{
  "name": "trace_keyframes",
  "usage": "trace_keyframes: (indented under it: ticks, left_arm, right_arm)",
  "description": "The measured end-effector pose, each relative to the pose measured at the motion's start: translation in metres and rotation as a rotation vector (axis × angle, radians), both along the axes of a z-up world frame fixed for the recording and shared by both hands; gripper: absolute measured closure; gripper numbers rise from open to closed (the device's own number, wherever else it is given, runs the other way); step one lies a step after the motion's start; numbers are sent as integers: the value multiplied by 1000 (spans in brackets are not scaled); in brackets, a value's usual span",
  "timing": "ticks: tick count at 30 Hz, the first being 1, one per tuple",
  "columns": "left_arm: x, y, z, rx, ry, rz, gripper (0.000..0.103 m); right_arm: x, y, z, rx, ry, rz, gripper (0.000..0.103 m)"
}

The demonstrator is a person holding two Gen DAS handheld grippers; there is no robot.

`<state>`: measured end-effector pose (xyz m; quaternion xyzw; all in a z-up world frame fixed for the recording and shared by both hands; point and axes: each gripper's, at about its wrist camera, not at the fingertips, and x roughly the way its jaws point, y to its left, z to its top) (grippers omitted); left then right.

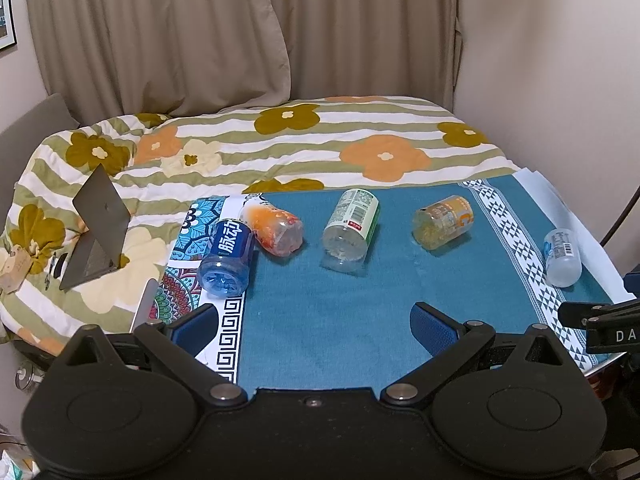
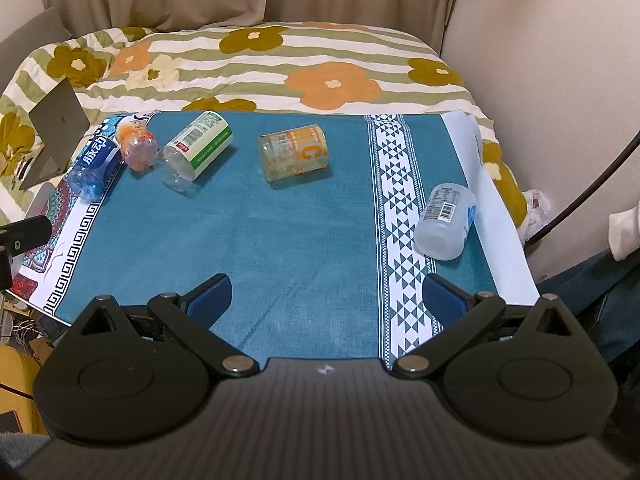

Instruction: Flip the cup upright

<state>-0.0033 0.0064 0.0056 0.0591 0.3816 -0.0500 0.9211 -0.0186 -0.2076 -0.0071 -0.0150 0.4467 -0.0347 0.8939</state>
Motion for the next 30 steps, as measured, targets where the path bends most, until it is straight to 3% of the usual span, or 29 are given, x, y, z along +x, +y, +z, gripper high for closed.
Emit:
trace_keyframes:
  ticks: [30]
  left_arm:
    - [7,1,-3,3,13,-8,0]
  right_arm:
    - [6,1,-4,10,5,-9,0]
